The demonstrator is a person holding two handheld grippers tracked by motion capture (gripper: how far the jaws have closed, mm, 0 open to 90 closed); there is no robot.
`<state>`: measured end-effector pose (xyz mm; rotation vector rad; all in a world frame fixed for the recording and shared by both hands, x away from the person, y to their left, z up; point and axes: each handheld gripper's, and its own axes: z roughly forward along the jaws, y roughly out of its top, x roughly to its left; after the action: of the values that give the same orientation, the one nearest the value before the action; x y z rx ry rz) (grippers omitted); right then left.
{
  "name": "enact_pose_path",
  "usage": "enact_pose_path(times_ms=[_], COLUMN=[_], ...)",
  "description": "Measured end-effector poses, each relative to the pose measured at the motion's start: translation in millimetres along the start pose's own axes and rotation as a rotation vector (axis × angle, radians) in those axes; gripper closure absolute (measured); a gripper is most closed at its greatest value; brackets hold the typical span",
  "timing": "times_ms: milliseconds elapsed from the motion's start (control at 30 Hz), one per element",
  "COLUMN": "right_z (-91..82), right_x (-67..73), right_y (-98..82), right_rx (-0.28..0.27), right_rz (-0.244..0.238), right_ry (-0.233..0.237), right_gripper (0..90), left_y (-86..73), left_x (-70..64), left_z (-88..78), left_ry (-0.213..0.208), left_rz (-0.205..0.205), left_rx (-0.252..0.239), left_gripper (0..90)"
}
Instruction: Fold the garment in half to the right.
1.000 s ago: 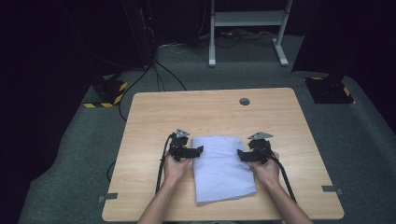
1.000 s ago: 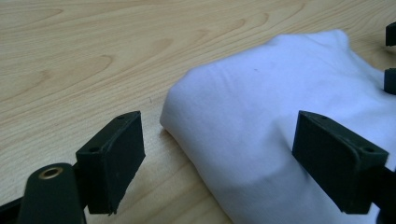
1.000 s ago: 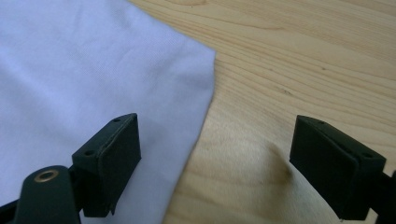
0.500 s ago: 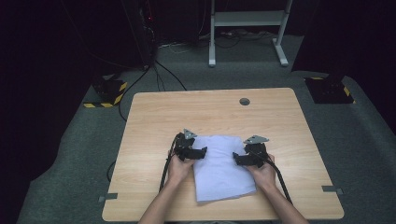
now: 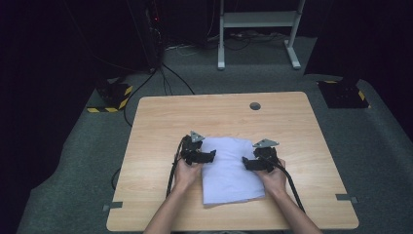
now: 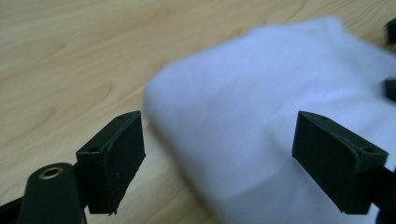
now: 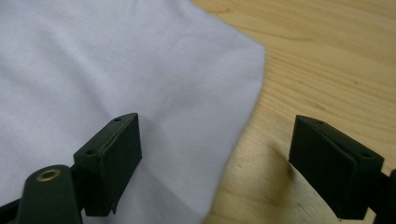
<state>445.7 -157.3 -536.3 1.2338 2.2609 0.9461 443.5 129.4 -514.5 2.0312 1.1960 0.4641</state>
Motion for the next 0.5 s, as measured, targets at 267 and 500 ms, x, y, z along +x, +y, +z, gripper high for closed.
enact_pose_path(times_ms=[267,500], right_z=[-17.5,-18.6], right_x=[-10.4,9.9], right_y=[-13.5,-14.3], right_rx=[-0.007,-0.027], right_rz=[0.016,-0.039], right_ry=[-0.015,0.043], right_gripper=[16.7,17.0], left_y=[-14.8,-19.3], left_x=[4.0,-11.4], left_z=[-14.3,-8.8], left_ry=[-0.043,-0.024], left_rz=[-0.062,-0.013], left_rx=[-0.029,0.002], left_gripper=[16.8,17.8])
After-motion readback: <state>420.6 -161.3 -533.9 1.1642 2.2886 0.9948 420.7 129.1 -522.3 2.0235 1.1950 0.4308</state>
